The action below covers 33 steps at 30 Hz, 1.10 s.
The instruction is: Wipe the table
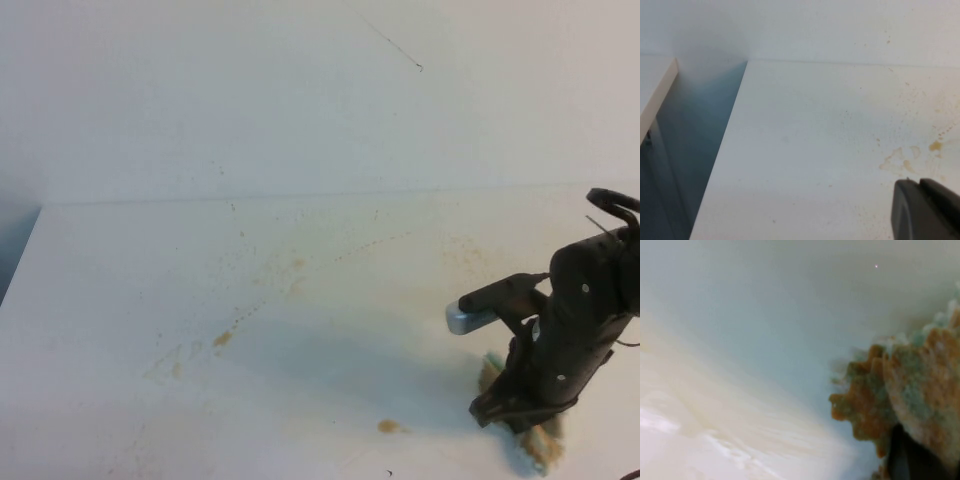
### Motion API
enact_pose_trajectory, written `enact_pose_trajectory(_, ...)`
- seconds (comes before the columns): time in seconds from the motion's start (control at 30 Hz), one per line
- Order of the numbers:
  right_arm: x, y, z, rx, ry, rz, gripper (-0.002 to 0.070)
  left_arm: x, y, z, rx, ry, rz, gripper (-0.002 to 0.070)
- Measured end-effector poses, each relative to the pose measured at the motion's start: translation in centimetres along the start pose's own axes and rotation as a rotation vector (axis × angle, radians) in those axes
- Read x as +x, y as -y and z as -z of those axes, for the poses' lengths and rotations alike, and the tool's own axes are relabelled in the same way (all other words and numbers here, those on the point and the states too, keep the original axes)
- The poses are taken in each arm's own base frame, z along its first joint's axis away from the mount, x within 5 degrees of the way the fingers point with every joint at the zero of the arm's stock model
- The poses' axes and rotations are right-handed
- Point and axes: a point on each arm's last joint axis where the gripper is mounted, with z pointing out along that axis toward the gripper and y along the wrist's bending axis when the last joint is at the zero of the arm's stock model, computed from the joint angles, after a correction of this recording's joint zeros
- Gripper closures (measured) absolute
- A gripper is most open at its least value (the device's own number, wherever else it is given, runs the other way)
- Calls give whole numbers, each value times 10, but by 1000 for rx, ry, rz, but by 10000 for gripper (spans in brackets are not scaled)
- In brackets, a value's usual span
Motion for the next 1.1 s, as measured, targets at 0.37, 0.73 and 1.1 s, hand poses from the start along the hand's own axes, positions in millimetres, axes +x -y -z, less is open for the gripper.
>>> enact_pose_trajectory(0.37,-16,-88,2,-123,59,184,645,0,0,0,0,0,0,675)
enact_pose_trajectory(0.73,-70,-116,-5,-104,-45,203,645,0,0,0,0,0,0,678)
enact_pose_trajectory(1.1,-76,-95,-2,78,-15,185,645,0,0,0,0,0,0,675)
